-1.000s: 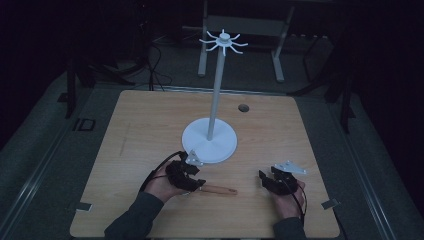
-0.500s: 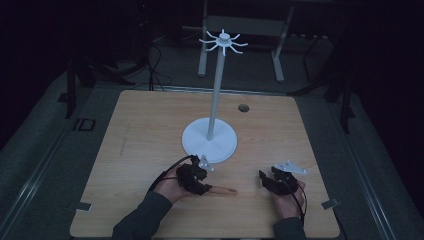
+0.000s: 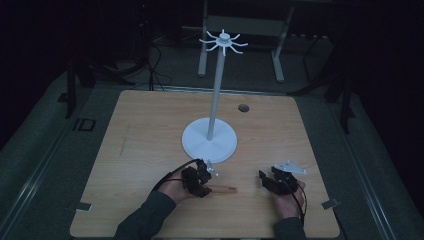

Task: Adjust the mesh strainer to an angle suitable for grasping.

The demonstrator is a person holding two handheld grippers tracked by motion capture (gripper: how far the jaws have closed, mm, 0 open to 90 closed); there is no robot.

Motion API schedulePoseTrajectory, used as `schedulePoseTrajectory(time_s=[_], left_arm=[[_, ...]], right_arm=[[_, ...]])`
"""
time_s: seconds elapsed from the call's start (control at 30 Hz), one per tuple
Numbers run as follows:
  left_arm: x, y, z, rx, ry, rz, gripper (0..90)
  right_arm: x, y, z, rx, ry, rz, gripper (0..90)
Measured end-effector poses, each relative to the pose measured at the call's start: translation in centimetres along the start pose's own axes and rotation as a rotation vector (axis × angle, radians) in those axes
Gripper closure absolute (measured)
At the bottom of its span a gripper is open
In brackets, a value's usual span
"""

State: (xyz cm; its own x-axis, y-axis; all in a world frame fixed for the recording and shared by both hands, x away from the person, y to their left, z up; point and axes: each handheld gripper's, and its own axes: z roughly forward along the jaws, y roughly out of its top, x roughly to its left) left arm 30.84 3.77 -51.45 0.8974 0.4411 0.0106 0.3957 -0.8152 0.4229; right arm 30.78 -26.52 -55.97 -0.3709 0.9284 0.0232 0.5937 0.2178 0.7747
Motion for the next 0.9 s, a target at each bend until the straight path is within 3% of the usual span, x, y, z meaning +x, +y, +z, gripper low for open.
schedulePoseTrajectory(time_s=[0.17, 0.47, 0.9], left_arm=[[0.8, 0.0, 0.3, 0.046, -0.006, -0.04, 65.3], [0.9, 0.1, 1.1, 0.117, -0.016, -0.036, 61.9], [1.0, 0.2, 0.7, 0.099, 0.003, -0.045, 69.2]], right_arm=[[0.0, 0.0, 0.0, 0.002, 0.001, -0.001, 44.2], [0.0, 0.0, 0.0, 0.001, 0.004, 0.0, 44.1], [0.1, 0.0, 0.0, 0.001, 0.005, 0.002, 44.0]])
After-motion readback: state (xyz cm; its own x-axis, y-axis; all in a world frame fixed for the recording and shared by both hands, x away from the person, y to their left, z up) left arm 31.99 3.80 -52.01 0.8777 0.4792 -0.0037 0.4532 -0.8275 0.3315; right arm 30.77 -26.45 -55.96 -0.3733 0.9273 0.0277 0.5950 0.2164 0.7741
